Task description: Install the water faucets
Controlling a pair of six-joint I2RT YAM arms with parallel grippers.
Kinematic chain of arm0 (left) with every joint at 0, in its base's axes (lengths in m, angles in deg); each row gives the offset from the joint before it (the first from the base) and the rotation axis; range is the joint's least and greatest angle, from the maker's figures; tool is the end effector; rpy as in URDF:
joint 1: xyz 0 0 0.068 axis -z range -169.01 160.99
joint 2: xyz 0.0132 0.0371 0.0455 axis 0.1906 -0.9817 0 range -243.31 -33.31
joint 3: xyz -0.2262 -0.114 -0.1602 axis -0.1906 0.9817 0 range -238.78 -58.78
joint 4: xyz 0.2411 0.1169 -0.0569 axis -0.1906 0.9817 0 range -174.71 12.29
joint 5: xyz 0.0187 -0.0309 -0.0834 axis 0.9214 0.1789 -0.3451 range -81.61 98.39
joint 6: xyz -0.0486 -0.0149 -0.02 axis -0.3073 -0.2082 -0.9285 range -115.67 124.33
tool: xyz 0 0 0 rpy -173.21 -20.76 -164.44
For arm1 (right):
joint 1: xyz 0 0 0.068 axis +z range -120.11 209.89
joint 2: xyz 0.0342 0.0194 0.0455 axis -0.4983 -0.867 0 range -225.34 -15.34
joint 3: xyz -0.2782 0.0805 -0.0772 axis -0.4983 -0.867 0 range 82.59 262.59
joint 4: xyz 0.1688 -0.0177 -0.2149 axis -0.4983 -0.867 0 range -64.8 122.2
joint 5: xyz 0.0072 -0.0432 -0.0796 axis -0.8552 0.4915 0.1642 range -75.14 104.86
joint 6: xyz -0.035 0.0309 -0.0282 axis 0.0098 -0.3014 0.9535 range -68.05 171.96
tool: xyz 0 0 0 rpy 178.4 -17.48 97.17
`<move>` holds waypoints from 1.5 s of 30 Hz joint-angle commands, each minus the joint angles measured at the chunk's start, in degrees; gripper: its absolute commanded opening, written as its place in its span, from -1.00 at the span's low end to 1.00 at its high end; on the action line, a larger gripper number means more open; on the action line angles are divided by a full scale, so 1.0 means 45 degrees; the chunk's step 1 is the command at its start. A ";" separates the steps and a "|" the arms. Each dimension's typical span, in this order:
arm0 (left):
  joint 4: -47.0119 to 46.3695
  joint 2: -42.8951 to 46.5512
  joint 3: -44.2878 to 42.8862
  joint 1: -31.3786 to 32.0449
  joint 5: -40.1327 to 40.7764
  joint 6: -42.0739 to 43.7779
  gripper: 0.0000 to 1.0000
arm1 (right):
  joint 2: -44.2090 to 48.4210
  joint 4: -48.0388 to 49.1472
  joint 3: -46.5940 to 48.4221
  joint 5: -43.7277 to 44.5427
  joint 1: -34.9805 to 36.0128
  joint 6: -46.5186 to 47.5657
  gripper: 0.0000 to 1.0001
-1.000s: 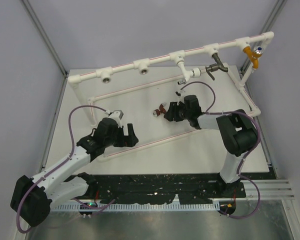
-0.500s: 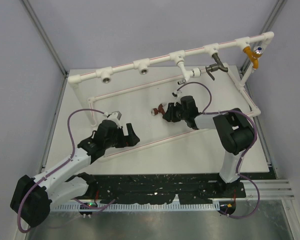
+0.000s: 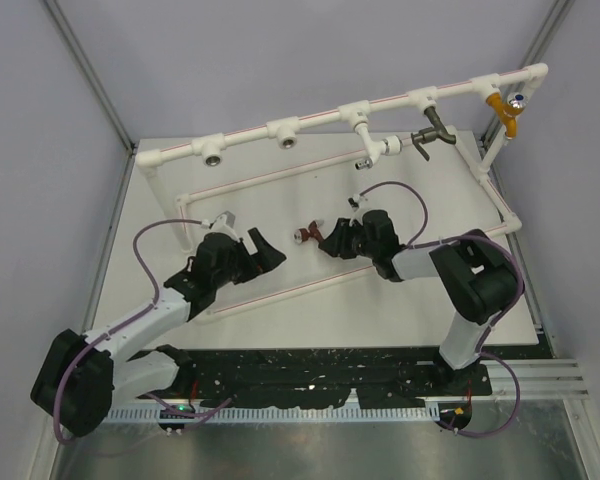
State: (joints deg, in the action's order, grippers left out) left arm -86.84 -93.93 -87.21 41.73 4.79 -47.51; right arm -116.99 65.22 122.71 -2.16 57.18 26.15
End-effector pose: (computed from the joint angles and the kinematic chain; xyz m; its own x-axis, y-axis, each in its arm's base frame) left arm 0.1905 -0.1160 0.2255 -0.7039 -0.4943 -0.5101 0.0056 0.7142 -0.6999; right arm 0.3065 0.1701 0.1488 -0.6722 0.1215 -0.7303 -0.4159 0.7541 0.5083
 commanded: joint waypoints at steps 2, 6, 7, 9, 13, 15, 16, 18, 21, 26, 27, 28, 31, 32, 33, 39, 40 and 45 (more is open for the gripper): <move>-0.2122 -0.1252 -0.1084 -0.0035 0.0194 -0.0610 0.97 | 0.1219 0.2291 -0.0379 -0.0067 0.0595 -0.1238 -0.90; -0.2689 -0.2249 -0.1631 -0.0054 0.0194 -0.0785 0.97 | 0.1668 0.2683 -0.0731 0.0129 0.1123 -0.1629 -0.89; -0.2710 -0.2542 -0.1768 -0.0054 0.0194 -0.0902 0.96 | 0.1786 0.2760 -0.0790 0.0187 0.1278 -0.1707 -0.90; -0.2710 -0.3127 -0.2003 -0.0054 0.0174 -0.1214 0.97 | 0.1904 0.2858 -0.0888 0.0304 0.1474 -0.1786 -0.90; -0.3158 -0.4086 -0.2023 -0.0132 0.0135 -0.1957 0.95 | 0.1983 0.2956 -0.0985 0.0363 0.1728 -0.1941 -0.90; -0.3490 -0.4379 -0.2023 -0.0190 0.0135 -0.2094 0.90 | 0.2041 0.3015 -0.1005 0.0363 0.1865 -0.1962 -0.90; -0.3530 -0.4458 -0.2062 -0.0191 0.0135 -0.2191 0.87 | 0.2041 0.3015 -0.1005 0.0363 0.1924 -0.1981 -0.89; -0.3647 -0.4576 -0.2082 -0.0210 0.0154 -0.2173 0.81 | 0.2080 0.3034 -0.1024 0.0402 0.2099 -0.1962 -0.89; -0.3998 -0.4595 -0.1985 -0.0230 0.0291 -0.2134 0.54 | 0.2100 0.3054 -0.1083 0.0441 0.2236 -0.1923 -0.90; -0.4370 -0.4556 -0.1828 -0.0327 0.0213 -0.1822 -0.05 | 0.2197 0.3054 -0.1239 0.0461 0.2412 -0.1864 -0.90; -0.4428 -0.4576 -0.1789 -0.0289 0.0136 -0.1821 -0.20 | 0.2236 0.3054 -0.1317 0.0442 0.2432 -0.1864 -0.90; -0.4525 -0.4556 -0.1711 -0.0327 0.0058 -0.1783 -0.29 | 0.2294 0.3073 -0.1337 0.0441 0.2432 -0.1864 -0.89; -0.4585 -0.4303 -0.1574 -0.0347 -0.0138 -0.1374 -0.66 | 0.2451 0.3093 -0.1512 0.0422 0.2471 -0.1845 -0.89; -0.4527 -0.4128 -0.1555 -0.0405 -0.0216 -0.1082 -0.77 | 0.2625 0.3054 -0.1552 0.0422 0.2471 -0.1786 -0.88; -0.4372 -0.3952 -0.1496 -0.0425 -0.0313 -0.0731 -0.87 | 0.2704 0.2996 -0.1629 0.0422 0.2471 -0.1631 -0.76; -0.1895 -0.1864 -0.1866 -0.0796 -0.1173 0.2294 -1.00 | 0.4460 0.2040 -0.2137 0.0324 0.2452 -0.0441 0.36; -0.1213 -0.1416 -0.2060 -0.0777 -0.1328 0.3015 -1.00 | 0.5043 0.1671 -0.2196 0.0324 0.2471 -0.0264 0.57; 0.2400 0.0362 -0.3251 -0.0796 -0.2071 0.6083 -1.00 | 0.7311 0.0010 -0.2333 0.0090 0.2452 0.1471 0.91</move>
State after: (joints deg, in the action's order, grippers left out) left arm -88.22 -98.15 -96.37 38.23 -0.67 -34.59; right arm -92.01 69.57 112.37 -0.91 68.06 24.78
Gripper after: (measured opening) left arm 0.434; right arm 0.940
